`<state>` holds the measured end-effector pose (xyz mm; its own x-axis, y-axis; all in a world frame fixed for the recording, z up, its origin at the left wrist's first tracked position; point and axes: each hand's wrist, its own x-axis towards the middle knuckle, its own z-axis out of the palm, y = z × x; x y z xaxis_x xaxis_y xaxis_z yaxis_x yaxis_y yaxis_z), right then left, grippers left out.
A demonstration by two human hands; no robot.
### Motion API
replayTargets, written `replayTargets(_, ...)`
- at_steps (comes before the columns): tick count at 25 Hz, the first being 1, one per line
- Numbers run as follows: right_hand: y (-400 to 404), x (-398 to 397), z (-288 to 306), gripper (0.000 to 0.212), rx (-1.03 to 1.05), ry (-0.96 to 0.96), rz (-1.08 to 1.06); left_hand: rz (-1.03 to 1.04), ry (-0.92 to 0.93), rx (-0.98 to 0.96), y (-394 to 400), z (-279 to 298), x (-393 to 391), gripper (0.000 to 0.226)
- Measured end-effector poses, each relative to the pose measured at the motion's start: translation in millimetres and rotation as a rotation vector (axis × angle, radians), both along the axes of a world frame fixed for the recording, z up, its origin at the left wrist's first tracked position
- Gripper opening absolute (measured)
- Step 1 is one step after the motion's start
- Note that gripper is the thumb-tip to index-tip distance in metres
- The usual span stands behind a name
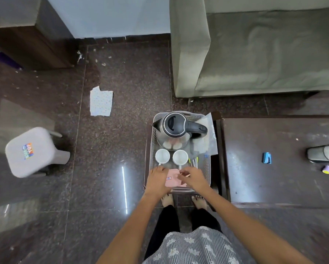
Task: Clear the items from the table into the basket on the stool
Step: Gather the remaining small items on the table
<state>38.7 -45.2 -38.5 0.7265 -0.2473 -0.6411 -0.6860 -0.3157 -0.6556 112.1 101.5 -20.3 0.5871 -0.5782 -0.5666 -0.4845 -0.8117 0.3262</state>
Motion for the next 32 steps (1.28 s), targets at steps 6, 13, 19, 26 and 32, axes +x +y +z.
replayTargets(6,18,3,-19,0.026,-0.131,0.117,-0.148,-0.112,0.009,0.006,11,-11,-2,0.063)
replayTargets(13,43,-8,-64,0.009,-0.085,0.135,-0.040,-0.216,0.075,0.224,33,-27,-31,0.055)
replayTargets(19,35,-3,-32,0.032,-0.070,0.088,-0.117,-0.207,0.083,0.219,28,-33,-31,0.059)
replayTargets(26,33,-12,-20,0.024,-0.137,0.088,0.017,-0.210,0.114,0.222,33,-37,-28,0.062)
replayTargets(32,4,-28,-19,0.021,-0.166,0.046,-0.083,-0.056,0.013,0.077,14,-22,-27,0.039)
